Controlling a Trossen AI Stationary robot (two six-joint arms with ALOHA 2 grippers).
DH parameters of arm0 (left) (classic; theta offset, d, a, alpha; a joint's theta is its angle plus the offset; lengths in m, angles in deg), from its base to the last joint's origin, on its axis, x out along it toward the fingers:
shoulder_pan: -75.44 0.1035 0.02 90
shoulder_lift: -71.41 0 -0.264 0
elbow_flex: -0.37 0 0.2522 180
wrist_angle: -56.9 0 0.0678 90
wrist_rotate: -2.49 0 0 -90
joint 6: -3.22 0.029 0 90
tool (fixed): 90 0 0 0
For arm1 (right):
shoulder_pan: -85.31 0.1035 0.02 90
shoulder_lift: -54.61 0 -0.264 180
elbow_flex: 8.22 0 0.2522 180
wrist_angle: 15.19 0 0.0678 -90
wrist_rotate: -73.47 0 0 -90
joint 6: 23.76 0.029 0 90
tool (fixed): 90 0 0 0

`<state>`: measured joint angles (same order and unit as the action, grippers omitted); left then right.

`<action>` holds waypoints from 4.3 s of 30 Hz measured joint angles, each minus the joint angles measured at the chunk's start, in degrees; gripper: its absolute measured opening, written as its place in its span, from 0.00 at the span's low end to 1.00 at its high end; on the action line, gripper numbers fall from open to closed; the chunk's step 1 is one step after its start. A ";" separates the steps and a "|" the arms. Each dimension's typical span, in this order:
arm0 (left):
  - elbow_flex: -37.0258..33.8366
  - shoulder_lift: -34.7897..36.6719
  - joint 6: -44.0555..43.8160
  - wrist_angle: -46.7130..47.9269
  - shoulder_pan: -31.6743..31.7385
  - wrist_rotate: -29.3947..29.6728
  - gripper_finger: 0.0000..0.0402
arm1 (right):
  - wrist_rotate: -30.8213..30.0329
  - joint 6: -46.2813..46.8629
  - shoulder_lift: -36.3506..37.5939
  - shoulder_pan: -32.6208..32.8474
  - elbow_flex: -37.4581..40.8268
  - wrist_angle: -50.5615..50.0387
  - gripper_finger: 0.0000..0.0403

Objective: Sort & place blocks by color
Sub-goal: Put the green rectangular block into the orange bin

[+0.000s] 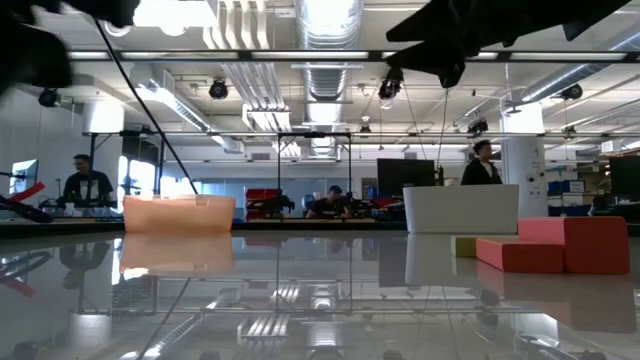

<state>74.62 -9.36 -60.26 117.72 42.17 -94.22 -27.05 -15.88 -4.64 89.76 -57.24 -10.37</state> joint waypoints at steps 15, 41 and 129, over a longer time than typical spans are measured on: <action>-0.60 0.34 56.40 -11.03 21.58 18.25 0.49 | -0.06 13.91 -0.48 5.15 -10.81 -33.99 0.53; -2.72 4.06 89.47 -44.97 35.10 21.12 0.49 | 6.07 22.34 -28.21 12.52 -31.19 -71.82 0.49; -19.67 19.00 92.36 -61.58 35.08 21.76 0.49 | -3.78 37.22 -38.54 11.70 -25.94 -54.49 0.29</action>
<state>54.95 9.64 32.10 56.14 77.24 -72.46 -30.84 21.34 -43.18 101.46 -83.17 -64.85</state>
